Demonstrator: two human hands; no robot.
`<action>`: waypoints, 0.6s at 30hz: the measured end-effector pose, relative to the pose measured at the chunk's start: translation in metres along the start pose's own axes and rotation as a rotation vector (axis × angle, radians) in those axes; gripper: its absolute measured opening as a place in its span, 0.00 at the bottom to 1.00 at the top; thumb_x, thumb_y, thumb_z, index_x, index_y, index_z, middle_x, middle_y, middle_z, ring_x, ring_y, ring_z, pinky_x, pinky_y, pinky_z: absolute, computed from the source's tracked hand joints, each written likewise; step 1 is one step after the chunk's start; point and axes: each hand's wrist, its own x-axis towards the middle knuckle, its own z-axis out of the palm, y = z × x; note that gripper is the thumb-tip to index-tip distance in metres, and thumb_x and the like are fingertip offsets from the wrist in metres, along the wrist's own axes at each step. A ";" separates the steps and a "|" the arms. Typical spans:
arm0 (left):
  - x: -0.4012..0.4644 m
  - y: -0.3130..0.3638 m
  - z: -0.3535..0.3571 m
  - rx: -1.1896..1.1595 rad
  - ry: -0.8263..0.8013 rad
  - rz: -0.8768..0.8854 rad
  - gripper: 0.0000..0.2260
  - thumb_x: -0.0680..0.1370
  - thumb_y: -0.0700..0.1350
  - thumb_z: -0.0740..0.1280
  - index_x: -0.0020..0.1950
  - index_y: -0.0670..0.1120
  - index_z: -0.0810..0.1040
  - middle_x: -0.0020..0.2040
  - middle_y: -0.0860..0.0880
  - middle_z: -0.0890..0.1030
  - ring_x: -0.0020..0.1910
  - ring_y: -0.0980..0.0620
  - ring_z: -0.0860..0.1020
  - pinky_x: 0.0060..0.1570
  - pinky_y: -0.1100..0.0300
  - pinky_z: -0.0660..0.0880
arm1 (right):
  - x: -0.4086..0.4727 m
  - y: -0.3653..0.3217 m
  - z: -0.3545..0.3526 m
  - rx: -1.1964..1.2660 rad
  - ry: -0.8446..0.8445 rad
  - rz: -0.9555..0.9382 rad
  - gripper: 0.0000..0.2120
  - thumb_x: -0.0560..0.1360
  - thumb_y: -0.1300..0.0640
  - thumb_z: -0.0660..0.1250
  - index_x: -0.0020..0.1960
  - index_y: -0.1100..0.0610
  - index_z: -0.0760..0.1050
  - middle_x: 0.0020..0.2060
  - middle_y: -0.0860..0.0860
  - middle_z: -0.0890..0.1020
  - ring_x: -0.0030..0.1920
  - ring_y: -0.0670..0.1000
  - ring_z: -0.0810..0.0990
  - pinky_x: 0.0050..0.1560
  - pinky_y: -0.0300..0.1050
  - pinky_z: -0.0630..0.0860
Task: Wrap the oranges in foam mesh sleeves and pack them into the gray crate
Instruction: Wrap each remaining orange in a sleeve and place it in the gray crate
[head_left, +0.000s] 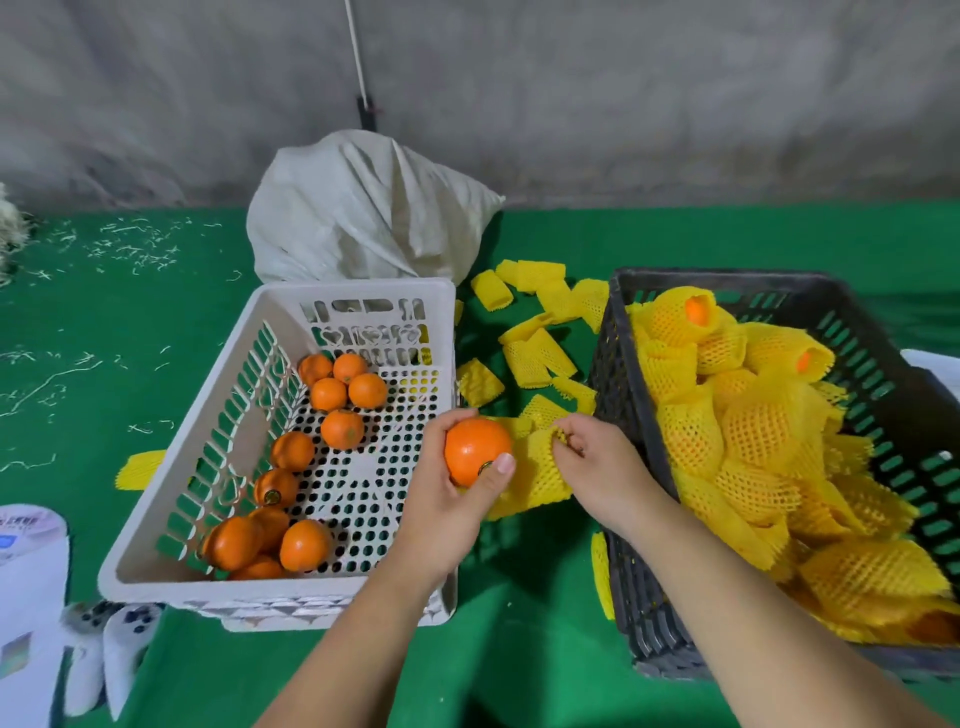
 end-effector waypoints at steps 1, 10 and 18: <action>0.001 0.001 0.002 0.011 -0.009 -0.011 0.27 0.72 0.64 0.76 0.69 0.64 0.72 0.57 0.61 0.80 0.52 0.56 0.84 0.48 0.63 0.80 | -0.001 -0.002 0.000 -0.002 -0.008 -0.003 0.04 0.82 0.56 0.65 0.50 0.56 0.77 0.33 0.47 0.76 0.33 0.43 0.72 0.38 0.46 0.70; -0.004 -0.003 0.005 0.036 -0.196 -0.147 0.32 0.70 0.71 0.76 0.69 0.58 0.77 0.62 0.56 0.80 0.60 0.48 0.83 0.55 0.49 0.83 | -0.009 -0.007 0.000 -0.236 0.032 -0.021 0.09 0.77 0.61 0.68 0.47 0.50 0.69 0.35 0.46 0.73 0.37 0.52 0.74 0.36 0.50 0.72; -0.004 0.000 0.006 -0.032 -0.203 -0.169 0.27 0.71 0.61 0.77 0.67 0.55 0.80 0.68 0.55 0.79 0.61 0.43 0.83 0.57 0.41 0.83 | -0.005 -0.004 0.000 -0.193 0.220 -0.084 0.14 0.79 0.49 0.69 0.43 0.51 0.66 0.31 0.47 0.72 0.30 0.47 0.70 0.29 0.46 0.63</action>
